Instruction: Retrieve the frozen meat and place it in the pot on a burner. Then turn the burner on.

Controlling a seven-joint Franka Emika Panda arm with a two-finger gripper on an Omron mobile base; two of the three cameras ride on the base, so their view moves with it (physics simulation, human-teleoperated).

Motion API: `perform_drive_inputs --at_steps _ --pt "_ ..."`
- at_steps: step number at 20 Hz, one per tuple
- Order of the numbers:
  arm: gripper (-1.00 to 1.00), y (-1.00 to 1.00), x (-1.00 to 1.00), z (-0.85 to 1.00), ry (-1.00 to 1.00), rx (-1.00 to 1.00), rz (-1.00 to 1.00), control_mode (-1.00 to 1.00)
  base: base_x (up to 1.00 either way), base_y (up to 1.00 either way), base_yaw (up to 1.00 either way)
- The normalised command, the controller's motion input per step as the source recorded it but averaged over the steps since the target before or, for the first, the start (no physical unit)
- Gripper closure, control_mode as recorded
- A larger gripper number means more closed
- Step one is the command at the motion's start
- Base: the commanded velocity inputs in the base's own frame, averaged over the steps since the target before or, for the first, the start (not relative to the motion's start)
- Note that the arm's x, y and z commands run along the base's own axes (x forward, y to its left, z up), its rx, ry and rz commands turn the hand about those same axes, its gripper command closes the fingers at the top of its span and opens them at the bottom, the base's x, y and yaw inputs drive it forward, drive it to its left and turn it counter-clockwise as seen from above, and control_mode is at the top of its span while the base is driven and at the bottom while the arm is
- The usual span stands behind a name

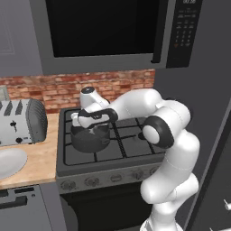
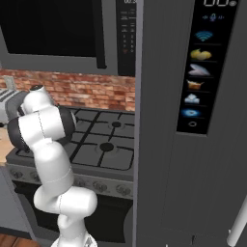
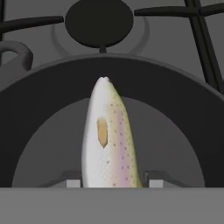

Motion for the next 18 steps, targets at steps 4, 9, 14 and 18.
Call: perform_drive_inputs --at_steps 4,9,14,18 --pt "-1.0 0.05 0.09 0.0 0.0 0.0 0.0 -1.0 0.0 0.0 0.0" --pt "-1.0 0.03 0.07 0.0 0.0 0.0 0.0 -1.0 0.0 0.0 0.0" --pt "-1.0 0.0 0.04 0.0 0.0 0.0 0.0 -1.0 0.0 0.0 0.0" --pt "-1.0 0.0 0.0 0.0 0.0 0.0 0.0 -1.0 0.0 0.0 0.0"
